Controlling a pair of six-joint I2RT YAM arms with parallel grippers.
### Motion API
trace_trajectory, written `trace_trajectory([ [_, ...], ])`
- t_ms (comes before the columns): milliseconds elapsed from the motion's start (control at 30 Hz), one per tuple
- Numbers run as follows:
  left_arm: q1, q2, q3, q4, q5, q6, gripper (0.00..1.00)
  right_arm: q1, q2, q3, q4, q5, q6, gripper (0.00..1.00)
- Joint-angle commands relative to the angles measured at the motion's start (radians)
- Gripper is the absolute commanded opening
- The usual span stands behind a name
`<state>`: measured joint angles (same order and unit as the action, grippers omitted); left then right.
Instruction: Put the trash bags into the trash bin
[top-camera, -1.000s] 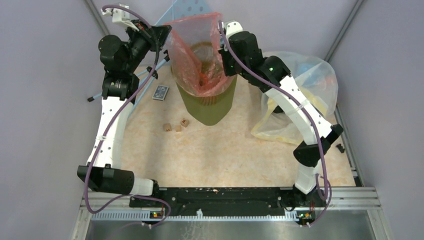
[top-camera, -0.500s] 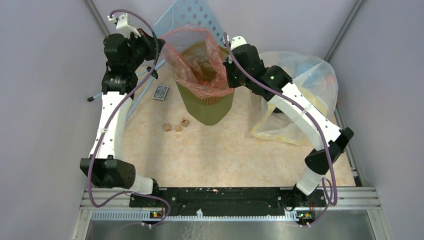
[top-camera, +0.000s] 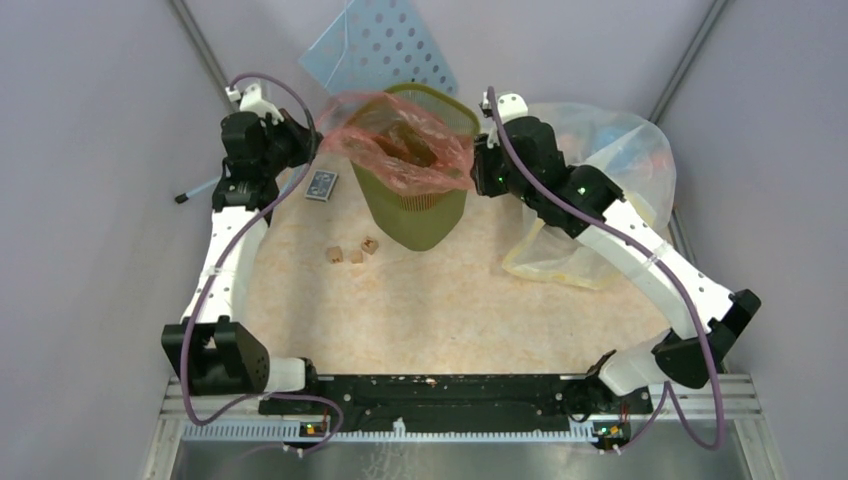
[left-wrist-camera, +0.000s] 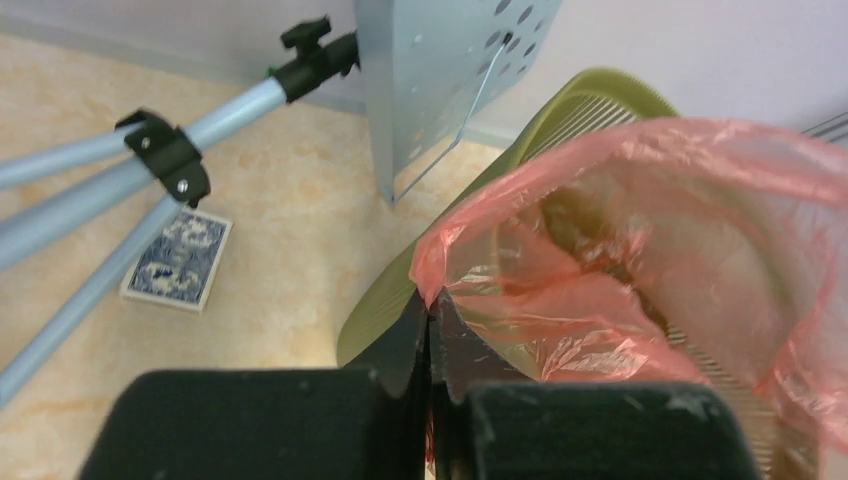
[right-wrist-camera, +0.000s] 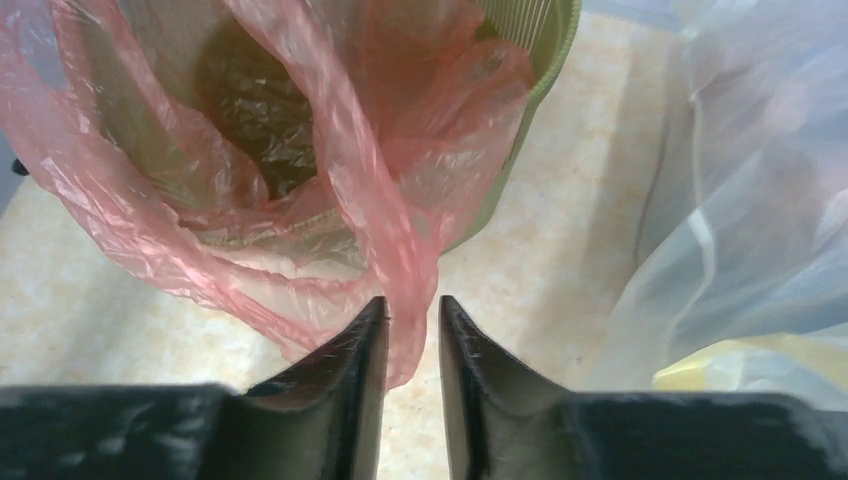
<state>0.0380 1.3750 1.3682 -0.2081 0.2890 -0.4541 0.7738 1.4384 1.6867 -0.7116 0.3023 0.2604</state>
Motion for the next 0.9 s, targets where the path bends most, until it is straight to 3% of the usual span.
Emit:
trace_trajectory([
  [0,0.014,-0.096,-0.106,0.132,-0.015,-0.031,0.0,-0.007,-0.044,-0.079,0.089,-0.051,0.01,0.34],
  [100,0.014,-0.118,-0.185,0.198,0.024,-0.06,0.0,-0.008,-0.065,-0.131,0.135,-0.117,0.024,0.54],
  [200,0.014,-0.123,-0.22,0.202,0.026,-0.064,0.0,-0.008,-0.067,-0.156,0.162,-0.177,0.053,0.58],
  [367,0.017,-0.113,-0.225,0.2,0.012,-0.041,0.0,-0.01,-0.047,-0.178,0.146,-0.176,0.085,0.33],
  [433,0.02,-0.106,-0.228,0.201,0.007,-0.032,0.0,-0.014,-0.053,-0.211,0.157,-0.178,0.092,0.29],
  [600,0.03,-0.071,-0.222,0.223,0.01,-0.006,0.0,-0.047,-0.064,-0.27,0.198,-0.19,0.125,0.01],
  [867,0.047,0.013,-0.219,0.241,0.029,-0.006,0.0,-0.09,-0.049,-0.352,0.25,-0.214,0.131,0.0],
])
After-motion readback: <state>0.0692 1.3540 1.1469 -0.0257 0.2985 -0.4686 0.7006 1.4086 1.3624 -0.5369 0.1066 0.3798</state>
